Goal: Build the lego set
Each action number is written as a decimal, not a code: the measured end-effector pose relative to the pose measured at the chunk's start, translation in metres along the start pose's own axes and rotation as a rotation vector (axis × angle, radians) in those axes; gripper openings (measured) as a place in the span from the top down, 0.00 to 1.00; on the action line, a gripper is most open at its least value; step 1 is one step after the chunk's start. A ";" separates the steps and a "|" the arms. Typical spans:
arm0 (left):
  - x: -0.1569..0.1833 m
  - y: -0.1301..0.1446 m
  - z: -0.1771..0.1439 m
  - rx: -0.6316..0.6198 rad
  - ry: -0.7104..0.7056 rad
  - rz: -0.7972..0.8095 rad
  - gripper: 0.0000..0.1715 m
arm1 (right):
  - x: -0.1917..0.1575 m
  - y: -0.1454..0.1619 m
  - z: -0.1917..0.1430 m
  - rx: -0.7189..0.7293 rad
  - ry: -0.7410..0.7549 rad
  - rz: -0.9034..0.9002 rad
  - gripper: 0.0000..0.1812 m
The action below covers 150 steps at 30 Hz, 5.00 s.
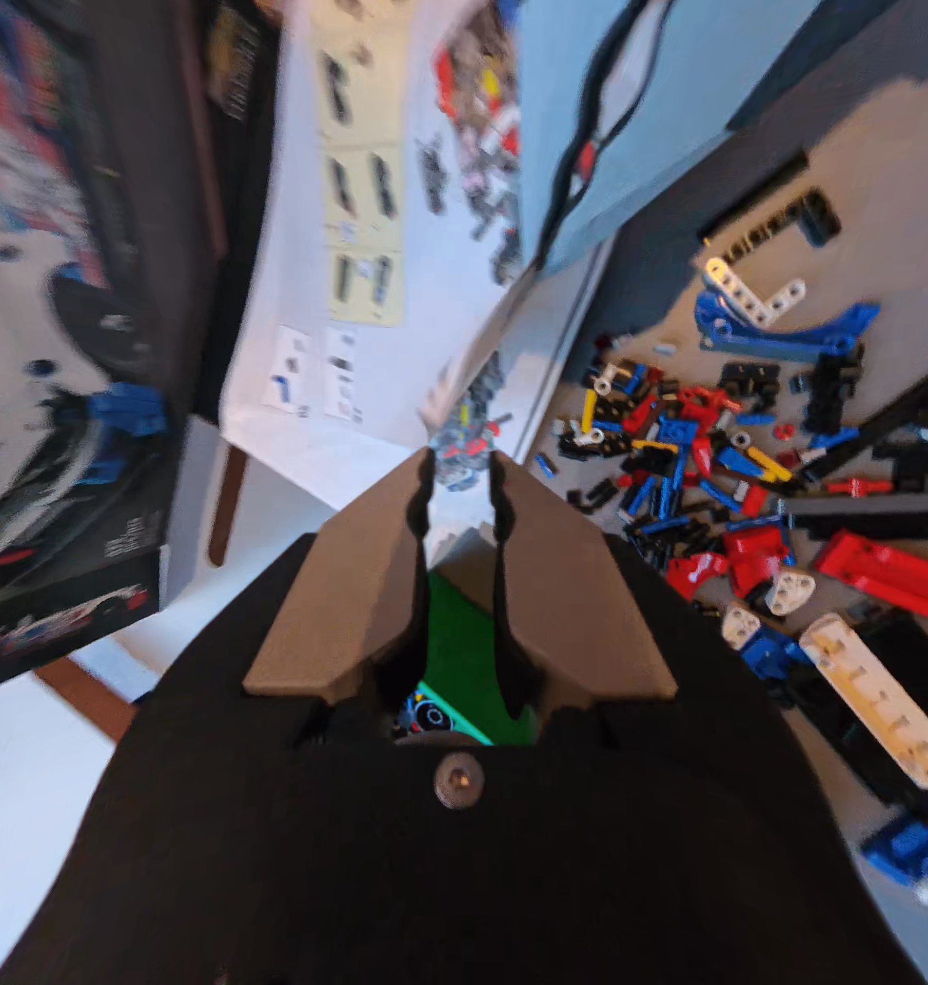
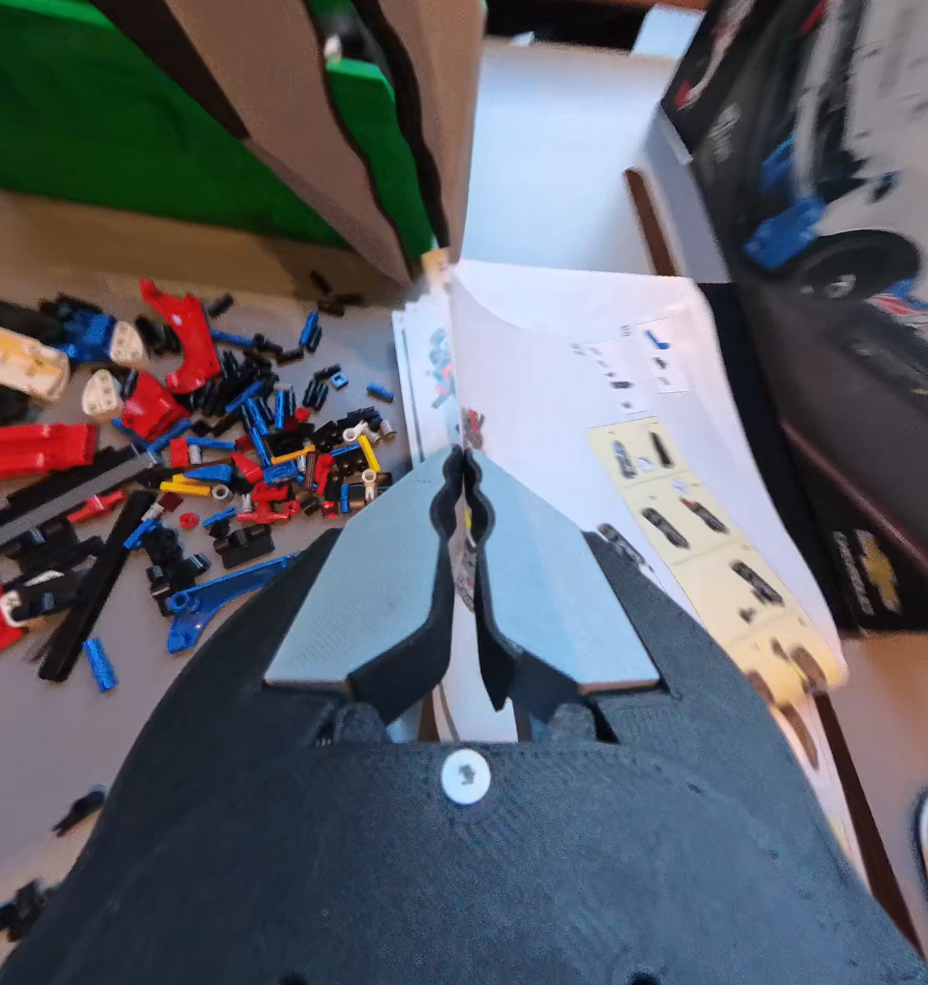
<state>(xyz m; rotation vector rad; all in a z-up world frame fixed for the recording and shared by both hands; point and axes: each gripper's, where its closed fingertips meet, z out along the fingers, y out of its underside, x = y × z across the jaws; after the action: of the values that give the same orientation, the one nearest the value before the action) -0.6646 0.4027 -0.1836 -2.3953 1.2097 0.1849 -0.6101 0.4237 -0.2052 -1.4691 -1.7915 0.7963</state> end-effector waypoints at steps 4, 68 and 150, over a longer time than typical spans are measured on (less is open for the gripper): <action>-0.007 -0.024 -0.049 0.187 -0.128 -0.135 0.77 | 0.017 -0.006 -0.060 0.244 0.105 0.208 1.00; 0.211 -0.039 -0.037 0.449 0.040 -0.291 0.73 | -0.075 0.168 -0.286 0.100 0.494 0.635 0.70; 0.276 -0.158 -0.003 0.623 -0.118 -0.267 0.74 | -0.184 0.236 -0.365 0.383 0.576 0.314 0.89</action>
<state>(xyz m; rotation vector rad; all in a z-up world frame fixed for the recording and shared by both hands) -0.3724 0.2816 -0.2149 -1.9312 0.7386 -0.1199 -0.1552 0.2985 -0.2042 -1.5327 -0.9401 0.7186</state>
